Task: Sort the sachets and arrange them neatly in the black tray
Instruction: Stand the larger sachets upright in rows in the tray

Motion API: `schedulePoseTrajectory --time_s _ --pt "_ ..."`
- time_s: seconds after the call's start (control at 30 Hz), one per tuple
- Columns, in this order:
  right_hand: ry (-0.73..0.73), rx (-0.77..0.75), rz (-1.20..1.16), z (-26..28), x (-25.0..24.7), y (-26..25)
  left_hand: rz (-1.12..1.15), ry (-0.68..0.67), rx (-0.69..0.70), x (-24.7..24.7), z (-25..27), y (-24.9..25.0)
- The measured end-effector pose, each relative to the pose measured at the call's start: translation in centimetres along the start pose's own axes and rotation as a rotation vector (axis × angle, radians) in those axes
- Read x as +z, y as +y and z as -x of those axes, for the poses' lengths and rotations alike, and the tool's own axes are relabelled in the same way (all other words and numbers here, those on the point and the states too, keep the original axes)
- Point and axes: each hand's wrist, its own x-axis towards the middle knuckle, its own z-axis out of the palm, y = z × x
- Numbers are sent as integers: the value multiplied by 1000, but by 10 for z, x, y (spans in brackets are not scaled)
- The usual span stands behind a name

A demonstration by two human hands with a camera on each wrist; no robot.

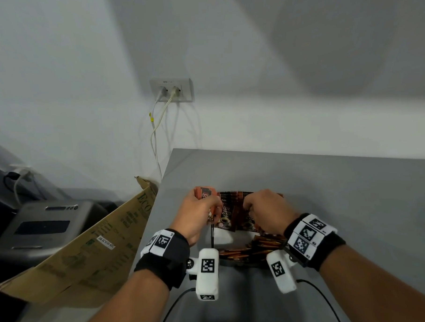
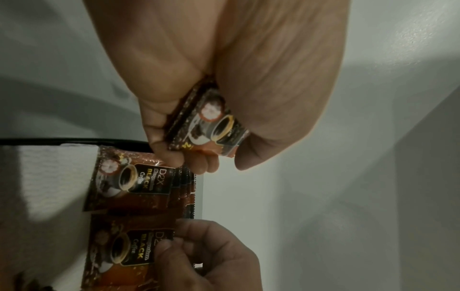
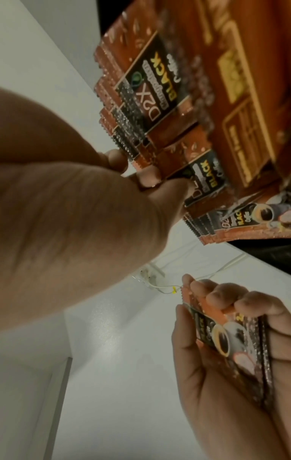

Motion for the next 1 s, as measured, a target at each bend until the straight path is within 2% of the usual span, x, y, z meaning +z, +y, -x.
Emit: schedulePoseTrajectory --time_s 0.13,0.27,0.37,0.47,0.53,0.63,0.73,0.83,0.9,1.0 --pt "30 -26 4 -1 1 0 7 -50 18 0 1 1" --pt "56 -59 -5 0 2 0 88 -46 -66 1 2 0" --pt "105 -36 -68 2 1 2 65 -64 -60 1 3 0" --pt "235 11 -335 6 -17 1 31 -101 -22 3 4 0" --pt "189 11 -544 10 -33 -6 24 -142 8 7 6 0" --pt "131 -22 -604 10 -47 -17 13 -169 35 12 6 0" --pt "205 16 -573 5 -52 -17 -12 -58 42 8 4 2" --pt "139 60 -468 2 -43 -16 60 168 32 -6 0 2" --pt "77 66 -384 -2 -27 -17 96 214 15 -13 -1 2" --pt "3 45 -289 -10 -9 -25 91 206 3 -16 2 2"
